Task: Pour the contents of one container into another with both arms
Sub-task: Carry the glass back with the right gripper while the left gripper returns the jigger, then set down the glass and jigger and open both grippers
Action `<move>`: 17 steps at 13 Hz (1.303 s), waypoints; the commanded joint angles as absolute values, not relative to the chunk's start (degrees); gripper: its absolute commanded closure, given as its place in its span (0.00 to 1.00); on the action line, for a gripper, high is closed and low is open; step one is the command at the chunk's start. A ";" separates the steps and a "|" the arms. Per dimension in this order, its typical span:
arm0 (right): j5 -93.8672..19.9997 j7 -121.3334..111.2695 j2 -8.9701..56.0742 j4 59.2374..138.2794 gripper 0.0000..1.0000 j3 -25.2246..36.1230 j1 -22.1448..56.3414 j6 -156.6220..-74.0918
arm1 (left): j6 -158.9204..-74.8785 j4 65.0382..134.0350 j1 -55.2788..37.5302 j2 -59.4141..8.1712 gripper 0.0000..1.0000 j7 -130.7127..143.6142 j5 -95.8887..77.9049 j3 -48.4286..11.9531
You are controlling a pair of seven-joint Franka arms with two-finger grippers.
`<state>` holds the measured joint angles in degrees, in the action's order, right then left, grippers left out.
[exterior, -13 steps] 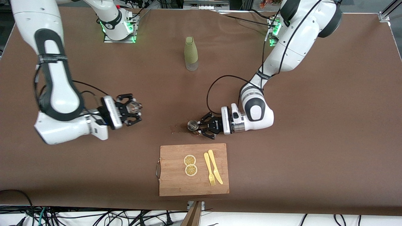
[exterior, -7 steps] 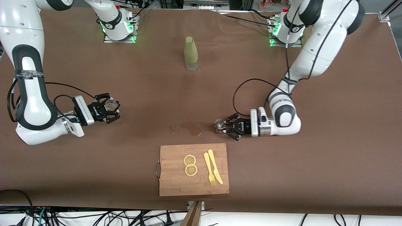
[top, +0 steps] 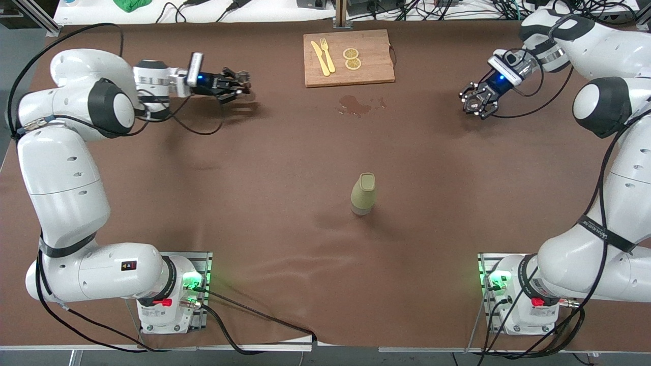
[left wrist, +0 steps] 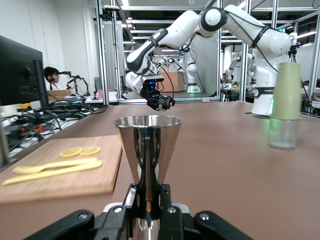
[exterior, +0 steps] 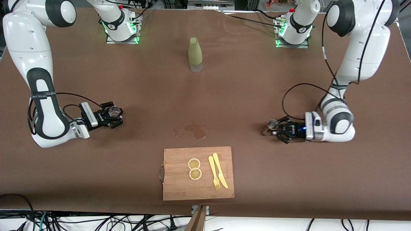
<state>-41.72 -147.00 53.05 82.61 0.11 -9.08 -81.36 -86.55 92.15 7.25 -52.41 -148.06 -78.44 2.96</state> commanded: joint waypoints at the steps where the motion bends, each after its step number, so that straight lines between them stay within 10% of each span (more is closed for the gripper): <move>1: -41.22 -153.09 55.19 82.97 0.99 1.23 -9.67 -81.56 | -81.41 94.75 8.61 -50.98 1.00 -152.57 -77.34 7.97; 7: -42.10 -157.50 58.10 82.97 0.87 1.41 -9.93 -81.65 | -72.61 94.66 12.29 -52.56 1.00 -160.48 -73.57 15.73; 9: -41.93 -157.50 58.01 82.97 0.09 1.41 -10.02 -80.95 | -70.59 94.57 12.65 -53.43 1.00 -163.11 -73.48 18.09; 10: -41.58 -157.50 57.92 82.88 0.00 1.49 -10.80 -80.95 | -69.79 94.40 12.66 -53.96 1.00 -164.26 -72.95 19.15; 17: -41.57 -155.92 56.34 82.09 0.00 3.77 -13.27 -80.86 | -69.43 93.60 13.18 -58.09 1.00 -170.32 -71.81 19.16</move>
<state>-41.86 -155.36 57.50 82.02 3.25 -13.12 -81.51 -70.94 94.27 13.04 -56.42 -159.05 -73.53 18.87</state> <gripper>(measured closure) 0.000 0.793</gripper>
